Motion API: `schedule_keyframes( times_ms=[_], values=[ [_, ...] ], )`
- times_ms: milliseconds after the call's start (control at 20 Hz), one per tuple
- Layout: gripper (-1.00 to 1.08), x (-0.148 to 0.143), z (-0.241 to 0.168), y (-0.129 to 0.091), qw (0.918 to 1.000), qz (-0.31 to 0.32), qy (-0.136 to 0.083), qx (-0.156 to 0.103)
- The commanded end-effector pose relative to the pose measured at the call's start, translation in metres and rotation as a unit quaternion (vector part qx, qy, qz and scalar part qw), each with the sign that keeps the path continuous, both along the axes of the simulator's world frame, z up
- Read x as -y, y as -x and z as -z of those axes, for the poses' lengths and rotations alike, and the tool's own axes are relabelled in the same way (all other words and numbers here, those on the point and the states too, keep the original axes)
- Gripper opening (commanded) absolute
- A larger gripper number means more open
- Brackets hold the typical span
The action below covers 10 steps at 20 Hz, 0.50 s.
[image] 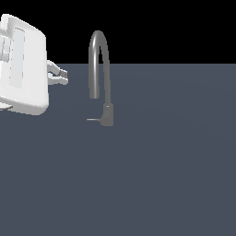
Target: Turn on the faucet by rotating a designated handle.
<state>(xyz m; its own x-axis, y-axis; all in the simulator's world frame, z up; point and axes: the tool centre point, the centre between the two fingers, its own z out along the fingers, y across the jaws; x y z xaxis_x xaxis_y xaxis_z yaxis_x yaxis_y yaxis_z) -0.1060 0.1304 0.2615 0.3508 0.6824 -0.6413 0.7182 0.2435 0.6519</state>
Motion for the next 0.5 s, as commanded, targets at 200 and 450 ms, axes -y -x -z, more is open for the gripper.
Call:
schedule_keyframes(
  times_ms=[200,450],
  values=[
    [-1.00,-0.003,0.023,-0.006,0.9974,-0.053,0.049,0.001],
    [-1.00,-0.004,0.041,-0.011,0.9920,-0.093,0.086,0.002]
  ],
)
